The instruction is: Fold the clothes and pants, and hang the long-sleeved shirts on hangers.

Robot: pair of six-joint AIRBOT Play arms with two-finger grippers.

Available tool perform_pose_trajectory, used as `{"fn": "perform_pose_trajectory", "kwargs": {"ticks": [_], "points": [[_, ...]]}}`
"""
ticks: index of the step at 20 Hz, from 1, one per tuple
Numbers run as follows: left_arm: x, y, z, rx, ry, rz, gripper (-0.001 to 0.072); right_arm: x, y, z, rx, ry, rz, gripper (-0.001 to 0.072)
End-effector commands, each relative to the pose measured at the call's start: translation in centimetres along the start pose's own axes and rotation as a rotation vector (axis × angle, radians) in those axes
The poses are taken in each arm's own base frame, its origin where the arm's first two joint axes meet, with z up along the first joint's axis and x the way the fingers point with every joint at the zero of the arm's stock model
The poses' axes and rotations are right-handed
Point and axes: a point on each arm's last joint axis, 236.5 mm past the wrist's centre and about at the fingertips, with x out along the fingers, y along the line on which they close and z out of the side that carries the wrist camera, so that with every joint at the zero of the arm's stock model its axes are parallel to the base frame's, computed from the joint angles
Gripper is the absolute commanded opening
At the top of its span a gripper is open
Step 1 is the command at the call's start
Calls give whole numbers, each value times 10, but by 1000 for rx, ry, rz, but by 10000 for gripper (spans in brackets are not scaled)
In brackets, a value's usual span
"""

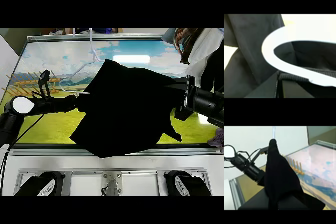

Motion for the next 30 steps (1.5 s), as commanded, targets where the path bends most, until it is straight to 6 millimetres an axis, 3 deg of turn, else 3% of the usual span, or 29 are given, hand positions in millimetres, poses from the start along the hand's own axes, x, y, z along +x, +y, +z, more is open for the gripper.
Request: {"fn": "perform_pose_trajectory", "kwargs": {"ticks": [1,8,16,22,30], "points": [[-3,-6,0,2,8,-18,21,-6,23,60,68,-256,104,16],[-4,-3,3,10,-3,-10,21,-12,30,77,101,-327,141,16],[-13,22,19,-41,-47,24,21,-12,36,75,147,-314,171,16],[-15,25,22,-44,-54,29,21,-4,29,48,118,-200,129,15],[-34,67,35,-108,-91,85,21,-1,27,31,89,-128,117,16]]}}
